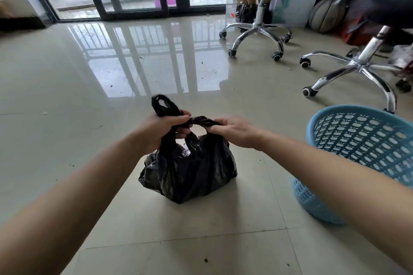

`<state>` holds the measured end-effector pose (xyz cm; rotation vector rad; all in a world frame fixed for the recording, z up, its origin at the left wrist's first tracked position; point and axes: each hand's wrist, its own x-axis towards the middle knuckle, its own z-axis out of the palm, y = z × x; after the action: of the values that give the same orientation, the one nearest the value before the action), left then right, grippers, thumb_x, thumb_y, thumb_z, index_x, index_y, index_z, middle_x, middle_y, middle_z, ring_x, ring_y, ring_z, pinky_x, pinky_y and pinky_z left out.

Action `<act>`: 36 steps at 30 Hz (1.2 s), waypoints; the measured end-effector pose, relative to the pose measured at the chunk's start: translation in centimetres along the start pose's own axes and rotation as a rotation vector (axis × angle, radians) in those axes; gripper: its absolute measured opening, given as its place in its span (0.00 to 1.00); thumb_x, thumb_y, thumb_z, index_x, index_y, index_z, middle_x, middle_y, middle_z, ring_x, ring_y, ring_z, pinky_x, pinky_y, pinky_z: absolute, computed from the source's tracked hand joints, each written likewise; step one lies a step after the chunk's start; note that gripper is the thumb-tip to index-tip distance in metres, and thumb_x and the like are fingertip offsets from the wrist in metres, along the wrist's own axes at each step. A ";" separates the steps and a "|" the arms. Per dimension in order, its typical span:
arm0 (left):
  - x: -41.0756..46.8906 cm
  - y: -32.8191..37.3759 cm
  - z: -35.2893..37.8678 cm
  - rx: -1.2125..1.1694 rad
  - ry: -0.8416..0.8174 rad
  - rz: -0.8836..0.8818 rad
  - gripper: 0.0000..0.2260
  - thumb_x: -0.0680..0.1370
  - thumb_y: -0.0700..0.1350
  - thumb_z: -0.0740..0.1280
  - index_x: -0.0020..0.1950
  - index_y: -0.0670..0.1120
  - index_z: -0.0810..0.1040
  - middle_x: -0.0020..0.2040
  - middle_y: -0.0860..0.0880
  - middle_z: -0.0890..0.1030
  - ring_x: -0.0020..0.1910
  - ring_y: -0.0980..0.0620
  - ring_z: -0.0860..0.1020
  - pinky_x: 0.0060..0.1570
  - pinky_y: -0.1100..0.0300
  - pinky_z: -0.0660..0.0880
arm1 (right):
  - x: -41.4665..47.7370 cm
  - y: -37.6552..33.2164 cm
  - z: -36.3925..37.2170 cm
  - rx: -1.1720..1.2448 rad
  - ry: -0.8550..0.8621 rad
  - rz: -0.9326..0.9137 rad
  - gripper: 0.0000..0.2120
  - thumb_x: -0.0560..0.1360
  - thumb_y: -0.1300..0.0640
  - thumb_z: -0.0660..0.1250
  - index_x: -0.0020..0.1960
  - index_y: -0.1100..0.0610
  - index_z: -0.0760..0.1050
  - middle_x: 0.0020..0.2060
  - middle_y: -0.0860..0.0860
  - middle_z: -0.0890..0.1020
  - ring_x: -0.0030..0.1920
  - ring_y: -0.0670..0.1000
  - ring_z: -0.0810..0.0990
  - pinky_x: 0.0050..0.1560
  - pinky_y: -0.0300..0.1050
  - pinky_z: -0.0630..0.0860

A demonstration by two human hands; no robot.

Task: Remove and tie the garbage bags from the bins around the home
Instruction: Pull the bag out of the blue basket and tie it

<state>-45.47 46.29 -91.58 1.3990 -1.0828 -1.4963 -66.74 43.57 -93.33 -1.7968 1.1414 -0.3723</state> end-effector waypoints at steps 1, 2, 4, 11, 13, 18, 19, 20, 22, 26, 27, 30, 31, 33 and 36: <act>0.3 -0.3 -0.1 -0.030 0.073 0.010 0.04 0.81 0.34 0.66 0.53 0.38 0.80 0.43 0.41 0.81 0.38 0.50 0.81 0.43 0.60 0.83 | 0.0 0.1 -0.2 -0.010 0.007 0.006 0.11 0.81 0.53 0.62 0.46 0.60 0.77 0.38 0.50 0.72 0.41 0.50 0.71 0.41 0.43 0.64; 0.6 -0.6 -0.1 -0.071 0.140 0.027 0.05 0.80 0.33 0.67 0.54 0.36 0.80 0.45 0.40 0.81 0.41 0.47 0.82 0.48 0.58 0.83 | 0.0 0.2 -0.3 -0.008 0.007 0.013 0.11 0.81 0.53 0.62 0.46 0.60 0.78 0.39 0.50 0.73 0.41 0.49 0.71 0.42 0.43 0.65; 1.0 -0.9 0.0 -0.152 0.236 0.072 0.05 0.78 0.33 0.69 0.53 0.36 0.81 0.49 0.39 0.82 0.47 0.45 0.83 0.54 0.56 0.82 | 0.1 0.6 -0.1 0.018 -0.014 0.030 0.12 0.80 0.52 0.63 0.49 0.60 0.79 0.41 0.50 0.76 0.43 0.49 0.74 0.45 0.45 0.67; 0.8 -0.8 0.7 -0.473 0.077 0.120 0.06 0.83 0.37 0.61 0.56 0.38 0.76 0.50 0.40 0.84 0.55 0.42 0.83 0.62 0.47 0.78 | -0.4 1.1 -0.2 0.177 -0.207 0.128 0.10 0.79 0.51 0.64 0.52 0.55 0.81 0.47 0.49 0.83 0.51 0.49 0.80 0.61 0.46 0.71; 0.7 -0.6 0.5 -0.509 0.043 0.122 0.06 0.84 0.38 0.60 0.57 0.38 0.76 0.49 0.41 0.85 0.53 0.43 0.83 0.61 0.47 0.79 | -0.6 0.9 -0.4 0.299 -0.224 0.132 0.13 0.80 0.45 0.60 0.54 0.51 0.80 0.50 0.49 0.82 0.52 0.48 0.78 0.63 0.49 0.69; 0.4 -0.2 0.5 -0.559 -0.053 0.129 0.07 0.84 0.39 0.60 0.57 0.39 0.76 0.48 0.43 0.84 0.50 0.46 0.84 0.55 0.50 0.81 | 0.9 0.4 -0.3 0.647 0.014 0.099 0.28 0.76 0.30 0.59 0.67 0.47 0.76 0.60 0.52 0.81 0.58 0.50 0.79 0.57 0.45 0.75; 0.4 -0.2 0.6 -0.545 -0.068 0.122 0.08 0.84 0.41 0.60 0.58 0.40 0.77 0.48 0.43 0.84 0.51 0.46 0.84 0.55 0.50 0.81 | 1.3 0.2 -0.1 0.684 0.103 0.083 0.25 0.78 0.35 0.60 0.65 0.50 0.77 0.60 0.53 0.82 0.59 0.51 0.80 0.54 0.44 0.77; 0.4 -0.2 0.6 -0.532 -0.081 0.114 0.09 0.85 0.44 0.59 0.58 0.42 0.77 0.50 0.44 0.84 0.52 0.47 0.83 0.55 0.49 0.80 | 1.5 0.1 0.1 0.703 0.191 0.059 0.21 0.80 0.39 0.60 0.62 0.52 0.78 0.59 0.55 0.82 0.57 0.52 0.81 0.49 0.43 0.78; 0.7 -0.3 0.6 -0.492 -0.073 0.099 0.12 0.85 0.49 0.57 0.57 0.47 0.78 0.54 0.45 0.84 0.57 0.47 0.82 0.56 0.49 0.78 | 1.8 -0.2 0.4 0.720 0.297 0.023 0.14 0.82 0.46 0.60 0.55 0.52 0.81 0.52 0.55 0.84 0.50 0.50 0.83 0.41 0.41 0.80; 1.2 -0.8 0.7 -0.534 0.094 0.045 0.16 0.85 0.50 0.58 0.41 0.48 0.76 0.56 0.44 0.82 0.55 0.47 0.80 0.54 0.48 0.77 | 2.2 0.6 -0.8 0.635 0.468 0.126 0.12 0.83 0.49 0.60 0.49 0.52 0.78 0.43 0.51 0.82 0.42 0.49 0.80 0.36 0.41 0.75; 1.4 -1.1 0.5 -0.514 0.206 0.011 0.16 0.85 0.47 0.58 0.39 0.48 0.73 0.55 0.44 0.83 0.55 0.47 0.80 0.52 0.49 0.78 | 2.3 1.4 -1.6 0.594 0.559 0.195 0.12 0.83 0.49 0.60 0.47 0.52 0.77 0.41 0.51 0.81 0.40 0.49 0.80 0.35 0.42 0.73; 1.9 -2.5 -1.5 -0.402 0.509 -0.083 0.12 0.83 0.40 0.58 0.39 0.46 0.71 0.49 0.44 0.80 0.46 0.50 0.78 0.35 0.56 0.77 | 1.8 3.9 -4.0 0.507 0.815 0.359 0.13 0.83 0.49 0.59 0.46 0.55 0.76 0.36 0.51 0.80 0.34 0.49 0.81 0.32 0.43 0.71; 2.0 -2.9 -2.1 -0.378 0.552 -0.099 0.11 0.83 0.40 0.59 0.41 0.46 0.72 0.48 0.44 0.79 0.42 0.51 0.78 0.34 0.57 0.75 | 1.6 4.4 -4.4 0.487 0.861 0.367 0.13 0.83 0.50 0.59 0.49 0.56 0.77 0.35 0.50 0.80 0.33 0.48 0.81 0.32 0.44 0.72; 2.1 -3.3 -2.9 -0.355 0.567 -0.120 0.11 0.85 0.44 0.58 0.44 0.45 0.72 0.48 0.42 0.80 0.38 0.50 0.80 0.36 0.55 0.72 | 1.6 4.6 -4.7 0.420 0.912 0.332 0.14 0.83 0.49 0.58 0.52 0.57 0.78 0.35 0.50 0.80 0.31 0.47 0.82 0.36 0.47 0.76; 1.7 -3.4 -2.6 -0.385 0.477 -0.143 0.16 0.87 0.53 0.52 0.50 0.44 0.71 0.49 0.39 0.82 0.41 0.44 0.84 0.35 0.54 0.79 | 1.7 3.6 -4.1 0.522 0.789 0.204 0.15 0.83 0.46 0.57 0.50 0.55 0.76 0.41 0.54 0.83 0.34 0.51 0.84 0.38 0.45 0.80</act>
<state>-42.99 45.58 -95.42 1.4682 -0.3848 -1.2858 -70.53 39.52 -94.64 -1.0630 1.5523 -1.2019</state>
